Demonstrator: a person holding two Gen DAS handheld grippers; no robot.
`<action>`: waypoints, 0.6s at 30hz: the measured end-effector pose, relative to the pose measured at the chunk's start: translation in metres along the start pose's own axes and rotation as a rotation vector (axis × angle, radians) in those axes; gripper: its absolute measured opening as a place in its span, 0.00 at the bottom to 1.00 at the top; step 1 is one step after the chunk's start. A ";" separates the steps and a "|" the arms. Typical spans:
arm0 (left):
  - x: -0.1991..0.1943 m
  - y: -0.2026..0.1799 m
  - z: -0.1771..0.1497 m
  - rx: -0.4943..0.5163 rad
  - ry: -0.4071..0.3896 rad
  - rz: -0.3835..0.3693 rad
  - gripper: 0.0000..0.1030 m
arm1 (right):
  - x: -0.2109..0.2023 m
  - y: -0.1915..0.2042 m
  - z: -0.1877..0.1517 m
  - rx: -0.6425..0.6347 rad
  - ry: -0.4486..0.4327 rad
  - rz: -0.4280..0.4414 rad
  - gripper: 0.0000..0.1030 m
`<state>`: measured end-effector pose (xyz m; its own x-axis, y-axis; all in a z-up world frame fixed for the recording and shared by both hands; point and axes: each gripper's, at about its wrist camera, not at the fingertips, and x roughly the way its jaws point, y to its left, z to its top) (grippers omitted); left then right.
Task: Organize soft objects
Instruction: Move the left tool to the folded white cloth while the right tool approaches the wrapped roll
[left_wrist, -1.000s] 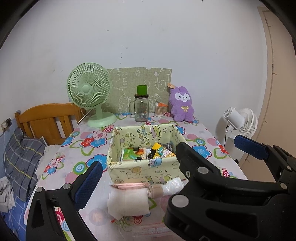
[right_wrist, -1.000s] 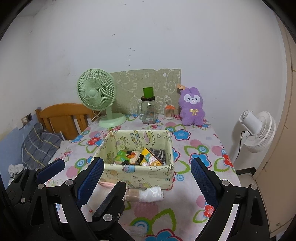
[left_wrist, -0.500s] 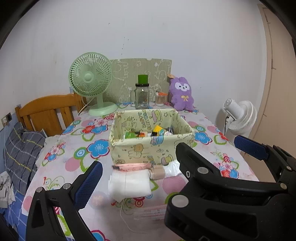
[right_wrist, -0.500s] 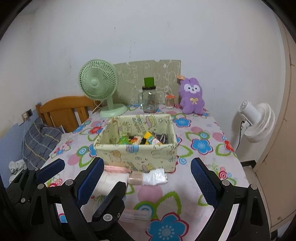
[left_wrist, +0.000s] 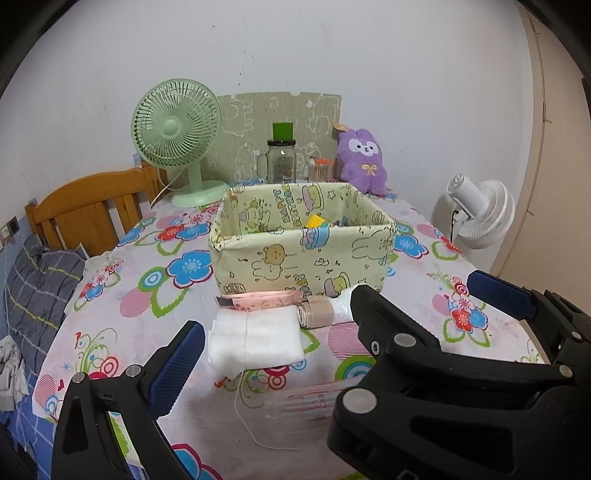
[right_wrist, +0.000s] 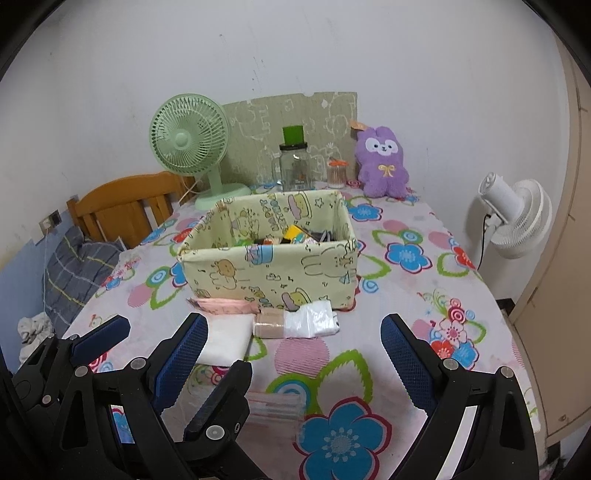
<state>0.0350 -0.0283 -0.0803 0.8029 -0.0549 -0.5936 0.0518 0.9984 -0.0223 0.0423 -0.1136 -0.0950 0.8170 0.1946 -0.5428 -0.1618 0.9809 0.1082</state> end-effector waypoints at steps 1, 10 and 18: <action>0.001 0.000 0.000 0.000 0.003 0.000 1.00 | 0.001 -0.001 -0.001 0.002 0.002 0.001 0.94; 0.021 0.003 -0.006 0.000 0.049 -0.005 1.00 | 0.021 -0.002 -0.007 0.006 0.039 0.001 0.94; 0.043 0.009 -0.010 -0.007 0.105 0.015 1.00 | 0.046 -0.003 -0.011 0.009 0.094 0.004 0.94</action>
<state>0.0645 -0.0211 -0.1142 0.7367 -0.0383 -0.6751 0.0355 0.9992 -0.0180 0.0740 -0.1072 -0.1296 0.7608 0.1977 -0.6181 -0.1595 0.9802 0.1171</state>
